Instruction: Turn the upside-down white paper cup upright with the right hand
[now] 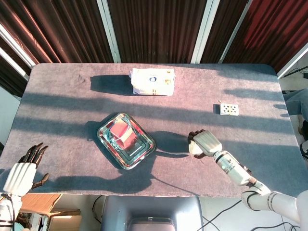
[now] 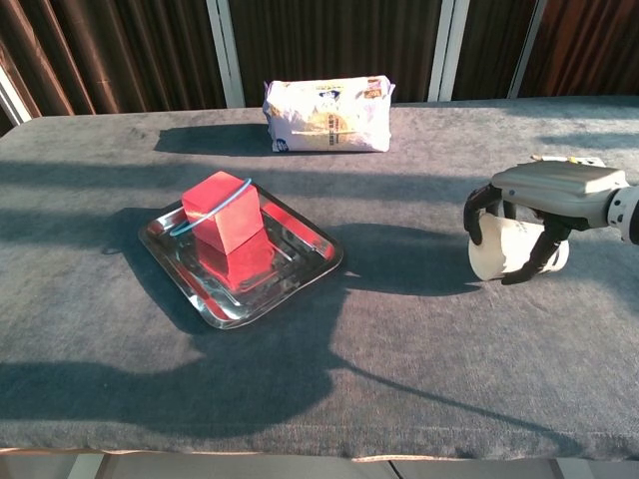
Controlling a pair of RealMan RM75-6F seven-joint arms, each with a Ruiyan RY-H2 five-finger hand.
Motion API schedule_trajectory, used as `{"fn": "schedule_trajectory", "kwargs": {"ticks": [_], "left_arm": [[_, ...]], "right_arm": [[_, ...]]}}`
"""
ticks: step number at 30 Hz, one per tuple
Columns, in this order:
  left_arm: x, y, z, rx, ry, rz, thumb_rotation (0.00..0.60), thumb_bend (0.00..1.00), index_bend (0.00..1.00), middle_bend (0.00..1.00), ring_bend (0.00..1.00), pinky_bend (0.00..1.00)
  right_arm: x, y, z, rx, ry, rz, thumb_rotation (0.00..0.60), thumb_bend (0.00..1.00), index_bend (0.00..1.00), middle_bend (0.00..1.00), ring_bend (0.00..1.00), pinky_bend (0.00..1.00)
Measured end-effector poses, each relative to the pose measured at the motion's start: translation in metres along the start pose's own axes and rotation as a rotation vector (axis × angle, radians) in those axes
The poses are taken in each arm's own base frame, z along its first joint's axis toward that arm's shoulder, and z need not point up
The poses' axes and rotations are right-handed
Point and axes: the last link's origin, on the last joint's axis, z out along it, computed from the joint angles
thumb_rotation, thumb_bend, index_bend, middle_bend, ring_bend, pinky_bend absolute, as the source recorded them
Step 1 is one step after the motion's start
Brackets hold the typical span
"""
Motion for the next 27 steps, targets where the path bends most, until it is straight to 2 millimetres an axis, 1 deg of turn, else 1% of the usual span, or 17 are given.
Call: {"fn": "schedule_trajectory", "kwargs": {"ticks": [6, 9, 14, 17, 21, 27], "left_arm": [[0.0, 0.001, 0.0, -0.001, -0.002, 0.003, 0.6, 0.3, 0.05, 0.01, 0.0, 0.27], [-0.001, 0.001, 0.0, 0.0, -0.003, 0.003, 0.6, 0.3, 0.05, 0.01, 0.0, 0.27], [-0.001, 0.001, 0.001, 0.001, -0.003, 0.003, 0.6, 0.3, 0.05, 0.01, 0.0, 0.27], [-0.001, 0.001, 0.001, 0.001, -0.004, 0.004, 0.6, 0.3, 0.05, 0.01, 0.0, 0.27], [0.0, 0.0, 0.0, 0.002, -0.001, 0.002, 0.6, 0.3, 0.05, 0.01, 0.0, 0.27], [0.0, 0.0, 0.0, 0.004, 0.0, 0.0, 0.6, 0.3, 0.05, 0.01, 0.0, 0.27]], "right_arm": [[0.004, -0.003, -0.002, 0.01, 0.084, 0.047, 0.6, 0.25, 0.69, 0.48, 0.48, 0.56], [0.007, -0.004, -0.003, 0.03, 0.137, 0.125, 0.6, 0.25, 0.69, 0.48, 0.48, 0.56], [0.008, -0.004, -0.005, 0.083, 0.226, 0.314, 0.6, 0.25, 0.71, 0.5, 0.53, 0.61], [0.009, -0.001, -0.007, 0.125, 0.288, 0.381, 0.6, 0.25, 0.73, 0.52, 0.55, 0.62], [0.008, 0.002, -0.013, 0.174, 0.358, 0.356, 0.6, 0.26, 0.73, 0.53, 0.55, 0.63], [-0.002, 0.008, -0.027, 0.202, 0.408, 0.275, 0.6, 0.26, 0.73, 0.53, 0.55, 0.62]]}}
